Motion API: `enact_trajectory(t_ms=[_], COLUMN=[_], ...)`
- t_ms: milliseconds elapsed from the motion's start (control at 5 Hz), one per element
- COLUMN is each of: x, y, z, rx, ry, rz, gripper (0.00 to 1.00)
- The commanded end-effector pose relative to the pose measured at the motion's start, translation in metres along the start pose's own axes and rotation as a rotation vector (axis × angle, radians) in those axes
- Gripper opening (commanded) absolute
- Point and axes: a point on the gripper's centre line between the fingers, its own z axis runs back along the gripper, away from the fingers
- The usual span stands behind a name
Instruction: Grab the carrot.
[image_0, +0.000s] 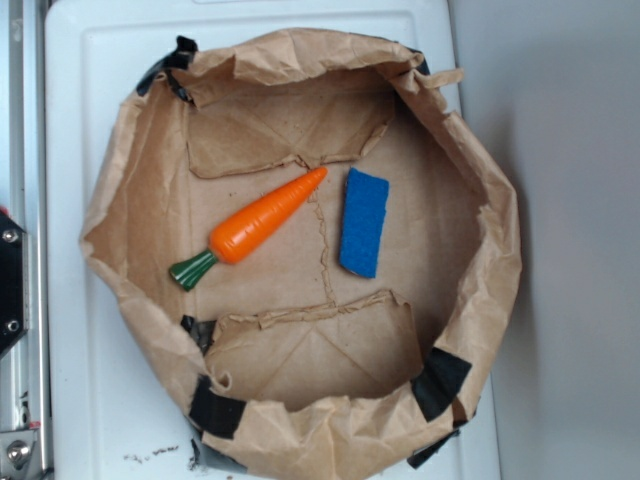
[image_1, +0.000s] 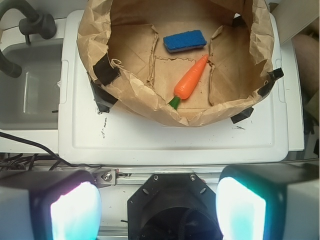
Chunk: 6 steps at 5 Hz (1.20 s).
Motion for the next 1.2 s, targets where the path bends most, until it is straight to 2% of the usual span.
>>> enact_trajectory(t_ms=[0, 200, 600, 800, 1000], x=[0.000, 0.015, 0.035, 0.049, 0.063], y=[0.000, -0.002, 0.005, 0.008, 0.006], z=[0.000, -0.012, -0.042, -0.060, -0.067], rx=[0.000, 0.012, -0.031, -0.040, -0.002], ry=[0.000, -0.017, -0.047, -0.007, -0.010], rz=[0.000, 0.014, 0.036, 0.090, 0.163], gripper=[1.00, 1.00, 1.00, 1.00, 1.00])
